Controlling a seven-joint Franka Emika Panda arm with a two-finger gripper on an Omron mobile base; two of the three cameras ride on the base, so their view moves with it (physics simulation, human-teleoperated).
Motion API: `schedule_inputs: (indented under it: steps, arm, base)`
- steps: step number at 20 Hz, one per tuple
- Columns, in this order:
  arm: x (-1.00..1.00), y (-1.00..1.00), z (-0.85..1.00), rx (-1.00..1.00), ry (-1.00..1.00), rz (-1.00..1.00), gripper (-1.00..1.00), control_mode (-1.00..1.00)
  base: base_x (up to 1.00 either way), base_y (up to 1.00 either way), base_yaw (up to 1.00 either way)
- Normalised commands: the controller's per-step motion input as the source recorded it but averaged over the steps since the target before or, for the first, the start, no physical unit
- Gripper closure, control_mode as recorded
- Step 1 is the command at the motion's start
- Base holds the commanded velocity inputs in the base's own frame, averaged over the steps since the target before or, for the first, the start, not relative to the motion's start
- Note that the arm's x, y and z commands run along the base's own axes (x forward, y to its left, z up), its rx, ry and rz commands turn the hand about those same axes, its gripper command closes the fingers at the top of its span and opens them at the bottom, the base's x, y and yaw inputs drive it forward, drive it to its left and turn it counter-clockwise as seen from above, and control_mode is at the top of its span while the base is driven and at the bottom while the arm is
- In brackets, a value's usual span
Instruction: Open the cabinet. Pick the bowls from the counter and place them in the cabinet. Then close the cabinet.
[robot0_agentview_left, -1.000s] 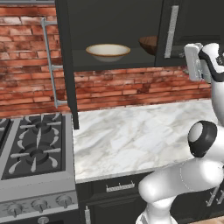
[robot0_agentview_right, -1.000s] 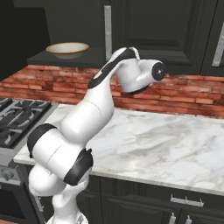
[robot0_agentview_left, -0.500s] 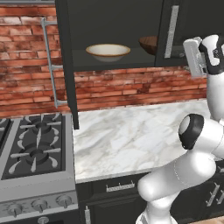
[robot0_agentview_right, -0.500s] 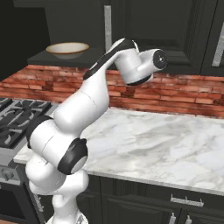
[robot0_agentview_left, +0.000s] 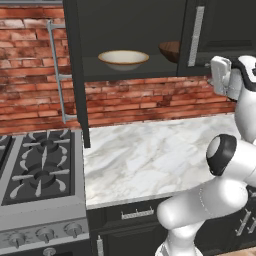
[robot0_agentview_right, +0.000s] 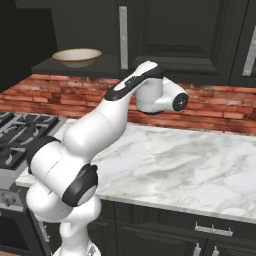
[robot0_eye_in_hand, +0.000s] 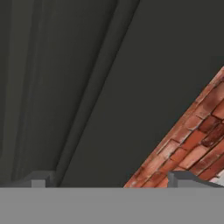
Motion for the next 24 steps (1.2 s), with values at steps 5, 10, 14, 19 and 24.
schedule_inputs:
  steps: [5, 10, 14, 19, 24]
  arm:
    - [-0.22, 0.0, 0.08, 0.0, 0.14, 0.0, -1.0, -1.0]
    - [-0.54, 0.04, 0.1, 0.0, 0.14, -0.01, -1.0, -1.0]
    - [-0.6, 0.04, 0.08, 0.0, 0.16, -0.02, -1.0, -1.0]
    - [-0.42, 0.04, 0.01, 0.0, 0.14, -0.03, -1.0, -1.0]
    - [-0.25, 0.02, 0.19, -0.21, 0.05, 0.0, -1.0, -1.0]
  base:
    - [0.0, 0.0, 0.0]
    - [0.0, 0.0, 0.0]
    - [0.0, 0.0, 0.0]
    - [0.0, 0.0, 0.0]
    - [0.0, 0.0, 0.0]
